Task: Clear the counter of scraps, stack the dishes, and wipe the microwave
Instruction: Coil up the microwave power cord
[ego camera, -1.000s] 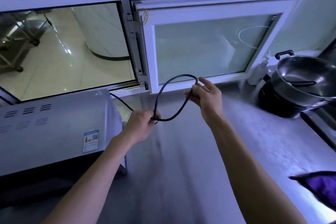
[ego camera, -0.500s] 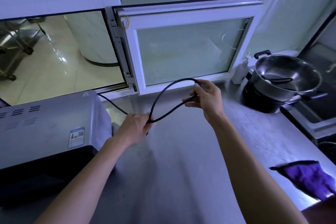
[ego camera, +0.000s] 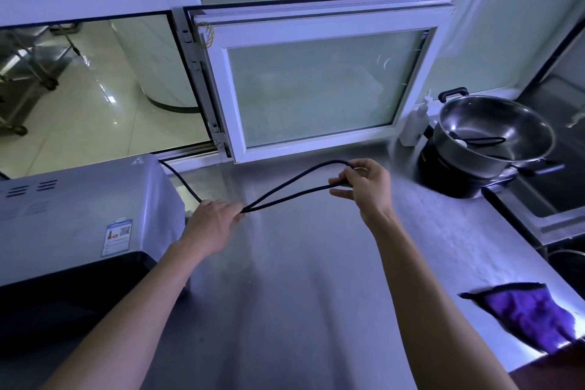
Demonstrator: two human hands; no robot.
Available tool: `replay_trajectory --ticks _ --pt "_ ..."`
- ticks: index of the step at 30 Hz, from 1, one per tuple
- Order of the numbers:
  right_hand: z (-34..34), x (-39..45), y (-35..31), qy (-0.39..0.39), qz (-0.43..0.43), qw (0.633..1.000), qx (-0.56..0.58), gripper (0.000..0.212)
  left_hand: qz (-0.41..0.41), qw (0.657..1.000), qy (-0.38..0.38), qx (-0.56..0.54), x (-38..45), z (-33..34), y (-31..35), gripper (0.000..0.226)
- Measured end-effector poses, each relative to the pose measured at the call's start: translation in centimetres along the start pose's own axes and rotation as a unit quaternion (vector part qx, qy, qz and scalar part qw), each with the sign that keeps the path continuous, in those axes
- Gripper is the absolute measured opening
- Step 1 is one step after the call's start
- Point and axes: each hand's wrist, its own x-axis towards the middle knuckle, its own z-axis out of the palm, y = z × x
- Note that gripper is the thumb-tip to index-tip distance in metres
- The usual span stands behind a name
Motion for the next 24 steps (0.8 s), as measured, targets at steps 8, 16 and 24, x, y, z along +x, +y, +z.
replay_trajectory --ticks 8,16,24 --pt "-1.4 3.2 1.4 -0.001 -0.022 0.968 -0.248 0.014 0.022 0.999 -0.018 0.032 1.8 -1.4 0.5 0.013" --pt "4.2 1.5 2.8 -0.238 -0.280 0.818 -0.443 0.068 0.048 0.995 -0.040 0.075 3.5 -1.4 0.5 0.015" --pt "8.8 1.1 4.7 -0.321 -0.292 0.759 -0.485 0.039 0.065 0.997 -0.009 0.033 3.2 -1.6 -0.1 0.010"
